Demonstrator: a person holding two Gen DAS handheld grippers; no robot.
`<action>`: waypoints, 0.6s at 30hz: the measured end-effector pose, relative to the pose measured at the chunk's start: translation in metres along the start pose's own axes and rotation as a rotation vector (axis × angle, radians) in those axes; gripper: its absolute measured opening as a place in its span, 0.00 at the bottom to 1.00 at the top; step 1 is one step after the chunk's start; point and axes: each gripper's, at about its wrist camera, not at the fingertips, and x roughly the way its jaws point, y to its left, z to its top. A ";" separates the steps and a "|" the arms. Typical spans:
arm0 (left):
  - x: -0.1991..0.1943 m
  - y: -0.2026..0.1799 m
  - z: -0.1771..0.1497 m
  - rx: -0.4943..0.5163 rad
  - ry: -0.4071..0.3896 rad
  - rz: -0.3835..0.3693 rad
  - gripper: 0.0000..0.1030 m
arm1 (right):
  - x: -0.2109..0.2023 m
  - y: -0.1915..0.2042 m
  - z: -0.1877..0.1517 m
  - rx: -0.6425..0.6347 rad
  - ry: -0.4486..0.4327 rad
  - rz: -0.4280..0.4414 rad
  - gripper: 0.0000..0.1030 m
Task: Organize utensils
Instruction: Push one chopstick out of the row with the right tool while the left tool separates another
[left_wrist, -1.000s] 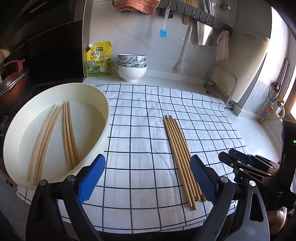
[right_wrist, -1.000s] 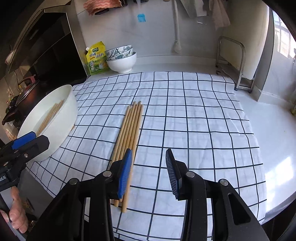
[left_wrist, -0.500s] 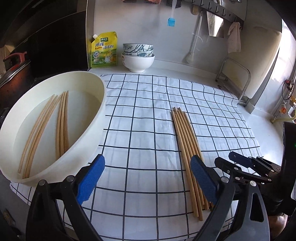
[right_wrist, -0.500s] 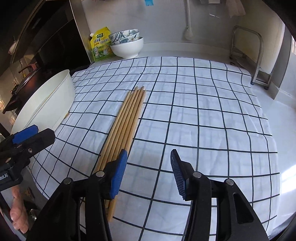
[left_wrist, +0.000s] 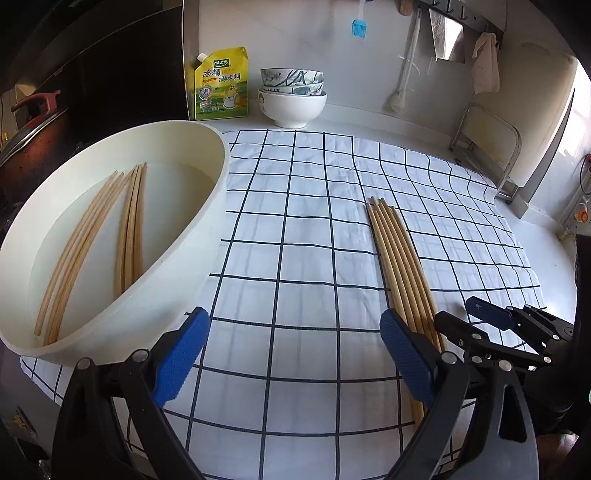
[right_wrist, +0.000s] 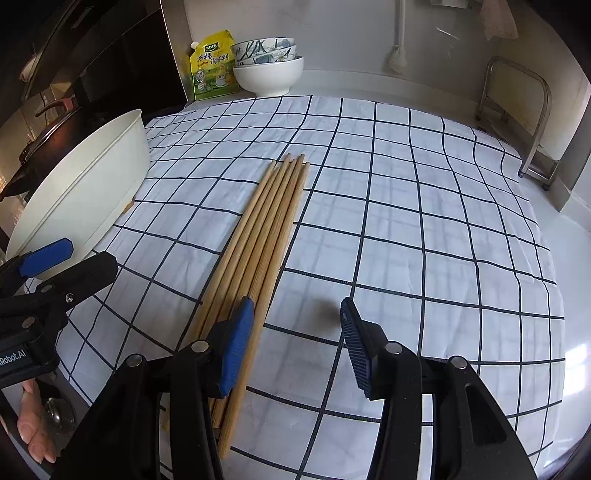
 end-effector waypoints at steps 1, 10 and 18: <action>0.001 0.000 0.000 -0.004 0.002 -0.002 0.89 | 0.000 0.000 0.000 0.000 0.002 -0.001 0.46; 0.005 -0.007 -0.002 0.004 0.016 -0.006 0.89 | 0.000 -0.006 -0.003 -0.010 0.011 -0.026 0.46; 0.021 -0.025 -0.007 0.022 0.054 -0.029 0.89 | -0.003 -0.030 -0.004 0.041 -0.007 -0.040 0.46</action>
